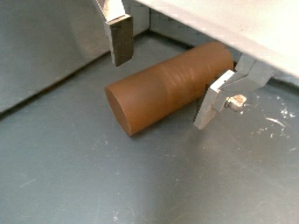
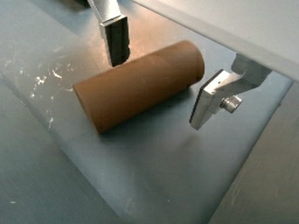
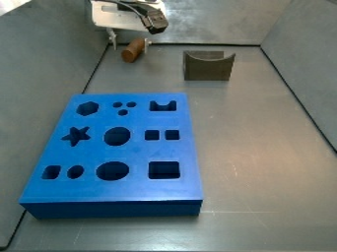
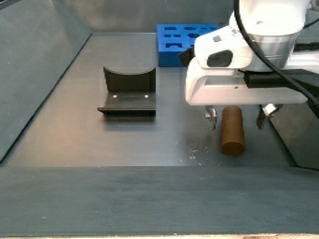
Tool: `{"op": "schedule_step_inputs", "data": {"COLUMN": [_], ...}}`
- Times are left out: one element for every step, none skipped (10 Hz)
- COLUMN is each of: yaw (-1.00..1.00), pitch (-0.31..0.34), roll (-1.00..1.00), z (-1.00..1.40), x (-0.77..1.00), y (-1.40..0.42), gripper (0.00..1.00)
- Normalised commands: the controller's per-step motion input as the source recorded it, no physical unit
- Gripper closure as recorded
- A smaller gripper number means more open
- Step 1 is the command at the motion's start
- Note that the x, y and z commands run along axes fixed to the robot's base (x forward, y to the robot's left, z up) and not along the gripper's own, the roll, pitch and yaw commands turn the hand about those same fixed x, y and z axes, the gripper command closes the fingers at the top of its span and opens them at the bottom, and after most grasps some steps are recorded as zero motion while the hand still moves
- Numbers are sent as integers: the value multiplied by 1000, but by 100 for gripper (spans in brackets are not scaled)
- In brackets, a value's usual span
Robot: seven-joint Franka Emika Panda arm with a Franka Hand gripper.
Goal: Pick up the round object. Move up. Place the round object on the fixture. Regrasp the round object. Move to above the board. Insert the round object.
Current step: Pick up the round object.
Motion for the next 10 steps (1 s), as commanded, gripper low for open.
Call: {"op": "schedule_step_inputs", "data": {"yaw": [0,0,0,0,0,0,0,0,0,0], "pitch": [0,0,0,0,0,0,0,0,0,0], "roll": [0,0,0,0,0,0,0,0,0,0], "z": [0,0,0,0,0,0,0,0,0,0], "x": [0,0,0,0,0,0,0,0,0,0], "y": [0,0,0,0,0,0,0,0,0,0], "gripper": [100,100,100,100,100,100,100,100,100,100]}}
